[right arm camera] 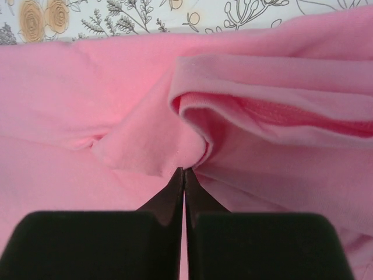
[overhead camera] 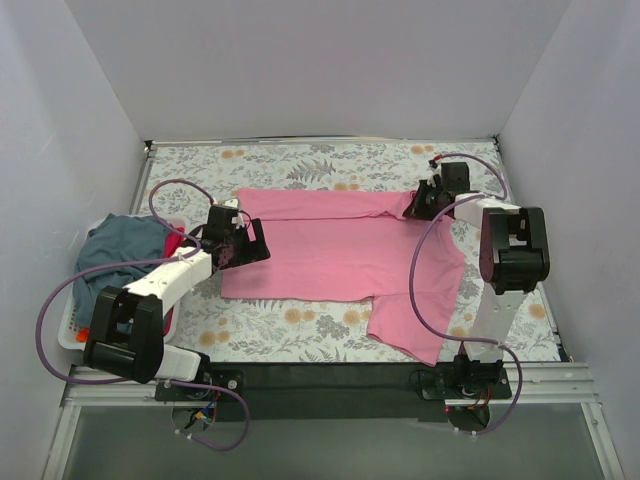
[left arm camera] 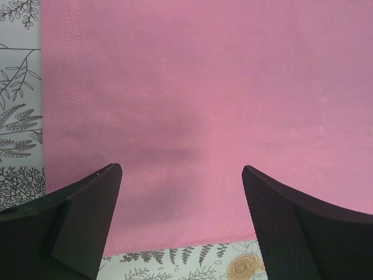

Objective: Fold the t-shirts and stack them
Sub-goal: Fold the tshirt

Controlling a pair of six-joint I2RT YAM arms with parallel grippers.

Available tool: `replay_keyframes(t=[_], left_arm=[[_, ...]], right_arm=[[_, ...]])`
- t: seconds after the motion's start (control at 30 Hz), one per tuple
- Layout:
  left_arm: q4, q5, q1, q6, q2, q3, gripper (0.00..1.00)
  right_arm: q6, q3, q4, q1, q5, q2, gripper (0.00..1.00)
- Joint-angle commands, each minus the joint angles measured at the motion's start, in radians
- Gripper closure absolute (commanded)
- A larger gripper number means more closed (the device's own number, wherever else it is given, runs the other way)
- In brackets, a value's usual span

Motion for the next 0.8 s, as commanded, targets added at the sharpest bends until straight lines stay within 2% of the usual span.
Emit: replay_keyframes(t=[0.0, 0.33, 0.63, 0.77], left_arm=[[-0.004, 0.002, -0.004, 0.012, -0.012, 0.021, 0.22], [-0.01, 0.002, -0.004, 0.012, -0.018, 0.021, 0.22], [-0.018, 0.01, -0.004, 0.014, -0.006, 0.026, 0.22], [-0.021, 0.011, -0.002, 0.014, 0.002, 0.029, 0.22]], right_arm=[[0.015, -0.028, 0.023, -0.006, -0.034, -0.099, 0.99], [0.118, -0.122, -0.055, -0.005, -0.023, -0.257, 0.99], [0.173, -0.24, -0.111, 0.044, -0.034, -0.294, 0.98], [0.17, -0.265, -0.117, 0.075, -0.048, -0.294, 0.81]])
